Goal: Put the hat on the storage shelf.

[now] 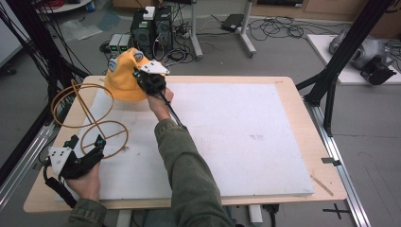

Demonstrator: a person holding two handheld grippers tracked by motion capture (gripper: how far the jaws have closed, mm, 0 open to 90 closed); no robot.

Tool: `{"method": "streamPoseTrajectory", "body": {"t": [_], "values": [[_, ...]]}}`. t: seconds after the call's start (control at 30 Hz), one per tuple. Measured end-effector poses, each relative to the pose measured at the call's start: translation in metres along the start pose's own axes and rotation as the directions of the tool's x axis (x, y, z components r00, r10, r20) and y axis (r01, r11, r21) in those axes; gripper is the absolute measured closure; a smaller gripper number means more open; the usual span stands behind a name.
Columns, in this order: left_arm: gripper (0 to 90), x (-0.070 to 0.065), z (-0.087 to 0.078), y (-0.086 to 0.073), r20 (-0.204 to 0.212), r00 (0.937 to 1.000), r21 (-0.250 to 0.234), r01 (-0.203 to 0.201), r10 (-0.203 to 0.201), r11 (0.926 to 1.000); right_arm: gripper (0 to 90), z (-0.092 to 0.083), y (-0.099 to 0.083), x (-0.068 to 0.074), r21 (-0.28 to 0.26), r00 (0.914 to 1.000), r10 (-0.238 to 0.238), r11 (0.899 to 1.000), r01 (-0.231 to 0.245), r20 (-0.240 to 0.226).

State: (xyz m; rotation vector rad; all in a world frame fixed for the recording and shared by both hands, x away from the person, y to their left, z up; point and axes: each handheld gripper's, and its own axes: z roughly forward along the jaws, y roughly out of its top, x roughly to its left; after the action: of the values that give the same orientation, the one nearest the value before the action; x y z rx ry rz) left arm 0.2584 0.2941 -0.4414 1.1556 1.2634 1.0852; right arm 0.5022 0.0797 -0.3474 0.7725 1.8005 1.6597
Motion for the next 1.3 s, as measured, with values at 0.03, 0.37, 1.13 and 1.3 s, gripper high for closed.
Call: {"method": "streamPoseTrajectory", "body": {"t": [0.03, 0.37, 1.13, 1.3], "values": [[16.0, 0.0, 0.0, 0.0, 0.0, 1.0, 0.0, 0.003, -0.003, 1.0, 88.2, -0.005, 0.006, -0.004, -0.026, 0.9999, 0.007, 1.0, -0.007, 0.008], [15.2, 0.0, -0.001, 0.0, -0.013, 0.9999, -0.001, 0.006, -0.006, 1.0, 88.2, -0.049, 0.049, -0.023, -0.201, 0.9951, 0.023, 0.98, -0.003, 0.096], [15.2, 0.004, 0.0, -0.002, -0.012, 0.9996, 0.011, 0.027, -0.027, 0.9996, 88.1, -0.097, 0.141, 0.022, -0.362, 0.9794, 0.047, 0.925, -0.117, -0.196], [15.2, 0.004, -0.001, -0.002, -0.012, 0.9992, 0.008, 0.037, -0.037, 0.9993, 88.0, -0.093, 0.156, 0.052, -0.368, 0.9539, 0.01, 0.921, -0.125, -0.3]]}}
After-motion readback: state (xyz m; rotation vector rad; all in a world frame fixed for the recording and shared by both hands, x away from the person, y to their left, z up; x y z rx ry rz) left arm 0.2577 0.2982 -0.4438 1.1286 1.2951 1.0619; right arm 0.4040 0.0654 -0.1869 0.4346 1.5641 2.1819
